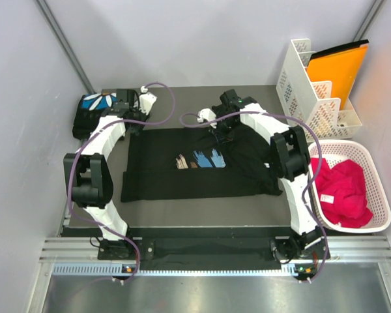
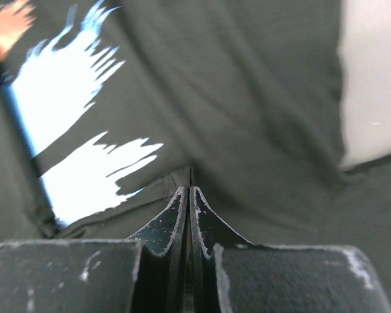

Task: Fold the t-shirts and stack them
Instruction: Fold the tshirt

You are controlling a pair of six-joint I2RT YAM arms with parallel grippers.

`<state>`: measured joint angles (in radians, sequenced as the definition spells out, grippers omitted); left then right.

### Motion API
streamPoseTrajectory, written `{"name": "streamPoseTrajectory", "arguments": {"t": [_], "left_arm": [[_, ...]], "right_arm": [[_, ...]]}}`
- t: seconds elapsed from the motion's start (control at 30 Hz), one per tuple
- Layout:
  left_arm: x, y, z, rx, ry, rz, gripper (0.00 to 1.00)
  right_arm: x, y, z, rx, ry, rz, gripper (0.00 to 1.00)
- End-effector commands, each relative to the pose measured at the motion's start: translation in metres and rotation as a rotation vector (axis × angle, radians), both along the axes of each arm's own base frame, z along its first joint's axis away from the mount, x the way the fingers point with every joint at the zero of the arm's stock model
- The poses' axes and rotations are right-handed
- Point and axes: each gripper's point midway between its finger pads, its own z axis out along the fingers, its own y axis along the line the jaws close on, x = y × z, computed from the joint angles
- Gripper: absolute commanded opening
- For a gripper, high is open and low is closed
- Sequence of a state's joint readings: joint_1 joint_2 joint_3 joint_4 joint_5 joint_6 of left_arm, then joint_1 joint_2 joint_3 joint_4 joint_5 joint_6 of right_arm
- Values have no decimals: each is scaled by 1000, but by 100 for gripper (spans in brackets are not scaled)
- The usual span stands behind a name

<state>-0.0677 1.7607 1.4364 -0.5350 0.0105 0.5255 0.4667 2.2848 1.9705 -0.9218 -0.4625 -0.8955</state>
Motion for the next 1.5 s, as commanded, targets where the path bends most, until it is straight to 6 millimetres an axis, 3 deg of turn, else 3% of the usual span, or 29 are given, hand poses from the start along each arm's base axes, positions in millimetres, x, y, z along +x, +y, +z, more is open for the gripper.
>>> {"name": "streamPoseTrajectory", "arguments": {"t": [0.0, 0.23, 0.27, 0.3, 0.33, 0.47, 0.53, 0.63, 0.77, 0.9, 0.97, 1.0, 1.1, 1.2, 1.47], "left_arm": [[9, -5, 14, -12, -41, -10, 44], [11, -6, 13, -13, -39, -14, 44], [11, -6, 13, -12, -39, -14, 45], [12, -6, 13, -10, -39, -13, 44], [12, -6, 13, -11, -39, -15, 44], [14, -7, 13, -10, -41, -18, 44], [15, -7, 12, -10, -38, -17, 44], [16, -9, 13, -10, -41, -25, 44], [17, -10, 15, -8, -43, -34, 43], [15, -11, 15, -12, -38, -41, 34], [15, -11, 15, -10, -37, -43, 23], [15, -12, 14, -8, -34, -44, 13], [15, -12, 14, -7, -36, -47, 2], [18, -13, 15, -8, -39, -48, 0], [19, -20, 15, 7, -38, -65, 0]], "right_arm": [[28, 16, 42, 60, -179, -36, 0], [41, 18, 41, 66, -215, -73, 4], [41, 18, 40, 65, -214, -72, 9], [41, 19, 39, 65, -212, -71, 26], [42, 19, 41, 66, -217, -71, 33], [42, 18, 41, 62, -220, -75, 48], [49, 15, 47, 59, -259, -102, 49], [65, 5, 53, 37, -329, -182, 44], [79, -21, 68, 71, -317, -294, 0], [63, -35, 76, 93, -250, -257, 0], [46, -43, 75, 75, -201, -213, 0], [39, -43, 74, 83, -172, -187, 0], [7, -54, 53, 41, -37, -138, 0], [-12, -57, 39, 32, 40, -100, 0], [-47, -55, 32, 39, 160, 44, 0]]}}
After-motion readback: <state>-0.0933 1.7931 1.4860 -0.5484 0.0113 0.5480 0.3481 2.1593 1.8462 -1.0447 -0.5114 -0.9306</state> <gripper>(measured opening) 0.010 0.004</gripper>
